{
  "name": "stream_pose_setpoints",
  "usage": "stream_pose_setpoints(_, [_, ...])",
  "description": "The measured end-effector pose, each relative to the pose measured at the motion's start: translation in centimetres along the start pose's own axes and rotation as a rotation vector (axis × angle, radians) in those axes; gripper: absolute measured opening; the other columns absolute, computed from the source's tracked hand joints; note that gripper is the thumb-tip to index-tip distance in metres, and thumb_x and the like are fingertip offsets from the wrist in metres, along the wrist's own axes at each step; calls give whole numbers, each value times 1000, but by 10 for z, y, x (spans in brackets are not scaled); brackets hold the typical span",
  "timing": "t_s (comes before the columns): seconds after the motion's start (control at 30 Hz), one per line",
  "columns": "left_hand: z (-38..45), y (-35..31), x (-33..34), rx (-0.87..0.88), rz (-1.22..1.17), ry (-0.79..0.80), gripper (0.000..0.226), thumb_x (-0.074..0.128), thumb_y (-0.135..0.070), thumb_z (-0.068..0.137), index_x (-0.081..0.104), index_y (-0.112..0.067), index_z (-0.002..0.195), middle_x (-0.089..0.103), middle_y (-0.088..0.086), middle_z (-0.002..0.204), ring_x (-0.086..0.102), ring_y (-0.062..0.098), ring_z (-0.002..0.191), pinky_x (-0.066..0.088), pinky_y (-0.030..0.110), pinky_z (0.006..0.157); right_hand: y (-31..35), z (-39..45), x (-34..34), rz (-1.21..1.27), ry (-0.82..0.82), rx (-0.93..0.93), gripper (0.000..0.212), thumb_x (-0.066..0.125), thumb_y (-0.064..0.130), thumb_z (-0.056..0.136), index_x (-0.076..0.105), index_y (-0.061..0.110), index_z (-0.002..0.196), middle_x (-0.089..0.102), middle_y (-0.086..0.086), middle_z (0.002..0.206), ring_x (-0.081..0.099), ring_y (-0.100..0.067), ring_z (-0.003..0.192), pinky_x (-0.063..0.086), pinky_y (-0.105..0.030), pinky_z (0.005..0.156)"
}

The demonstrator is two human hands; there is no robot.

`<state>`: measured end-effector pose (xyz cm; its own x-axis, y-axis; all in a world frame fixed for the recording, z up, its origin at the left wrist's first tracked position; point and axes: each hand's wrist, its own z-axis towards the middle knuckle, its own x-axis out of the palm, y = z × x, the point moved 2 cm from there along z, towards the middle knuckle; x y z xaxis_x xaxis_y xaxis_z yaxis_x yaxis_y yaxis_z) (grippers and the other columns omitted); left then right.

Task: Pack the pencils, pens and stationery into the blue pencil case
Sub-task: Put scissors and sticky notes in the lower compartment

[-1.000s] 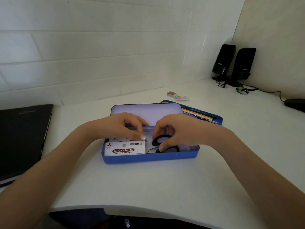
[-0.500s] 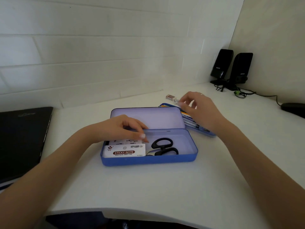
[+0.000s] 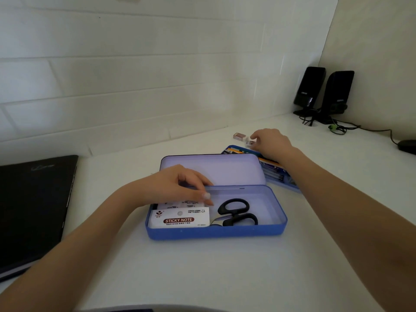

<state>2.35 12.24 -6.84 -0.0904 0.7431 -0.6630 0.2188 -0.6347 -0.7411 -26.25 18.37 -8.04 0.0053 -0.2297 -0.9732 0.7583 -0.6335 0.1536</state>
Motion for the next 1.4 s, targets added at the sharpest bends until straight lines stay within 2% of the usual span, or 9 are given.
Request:
stream_pose_setpoints(0.17, [-1, 1, 1, 4, -21, -5, 5, 72, -44, 71, 75, -41, 70, 63, -19, 116, 57, -13, 101, 43, 17, 91, 2, -19, -4, -116, -237, -15, 31, 48, 24, 94, 54, 5, 118, 55, -16, 120, 47, -32, 113, 42, -40, 83])
stream_pose_setpoints(0.3, [-2, 0, 2, -4, -22, -13, 8, 70, -38, 75, 76, -39, 70, 63, -18, 116, 56, -15, 103, 42, 18, 94, 16, -63, -31, 493, -400, -121, 33, 49, 27, 94, 50, 8, 121, 55, -11, 90, 53, -17, 84, 36, -18, 63])
stream_pose_setpoints(0.4, [-3, -3, 2, -3, -35, -23, 7, 69, -41, 71, 75, -41, 69, 64, -19, 114, 56, -16, 102, 40, 14, 90, 34, -104, -57, 645, -250, -267, 26, 50, 25, 94, 57, 20, 118, 49, -2, 71, 46, 1, 58, 35, -6, 55])
stream_pose_setpoints(0.57, [-3, -3, 2, -10, -40, -29, 6, 72, -39, 72, 76, -40, 67, 63, -19, 115, 56, -15, 102, 40, 12, 90, 42, -167, -66, 692, 72, -333, 6, 58, 22, 88, 61, 26, 92, 63, -13, 69, 49, -10, 55, 39, -21, 54])
stream_pose_setpoints(0.7, [-2, -1, 2, -16, -41, -26, 5, 77, -46, 68, 75, -41, 67, 63, -21, 112, 55, -15, 105, 40, 12, 90, 38, -187, -51, 394, 111, -344, 8, 59, 27, 84, 51, 29, 81, 51, 6, 55, 42, -8, 49, 35, -20, 50])
stream_pose_setpoints(0.93, [-1, 0, 1, -22, -34, -27, 7, 76, -45, 69, 76, -38, 69, 64, -22, 112, 58, -10, 104, 41, 17, 90, 33, -183, -45, 162, 163, -328, 14, 62, 35, 84, 51, 27, 82, 41, 4, 94, 41, -13, 85, 34, -18, 62])
stream_pose_setpoints(1.1, [-1, 1, 0, -11, -21, -29, 21, 75, -57, 59, 76, -39, 70, 65, -24, 109, 58, -12, 101, 42, 13, 86, 29, -185, -46, 281, 247, -326, 26, 62, 31, 85, 50, 33, 107, 38, 12, 81, 43, -8, 71, 35, -20, 60])
stream_pose_setpoints(1.23, [-2, 1, 0, 8, -45, -19, 51, 67, -78, 45, 77, -38, 75, 64, -27, 109, 59, -10, 103, 43, 7, 82, 17, -156, -53, 556, -20, -198, 8, 52, 21, 91, 59, 25, 89, 49, 6, 67, 42, -8, 56, 34, -15, 51])
stream_pose_setpoints(1.4, [-2, 1, 0, -32, -41, -7, 12, 74, -46, 71, 78, -36, 76, 63, -20, 115, 55, -12, 107, 38, 17, 93, 3, -87, -46, 406, -195, -118, 29, 37, 6, 94, 57, 16, 112, 57, -9, 100, 54, -20, 80, 38, -18, 62])
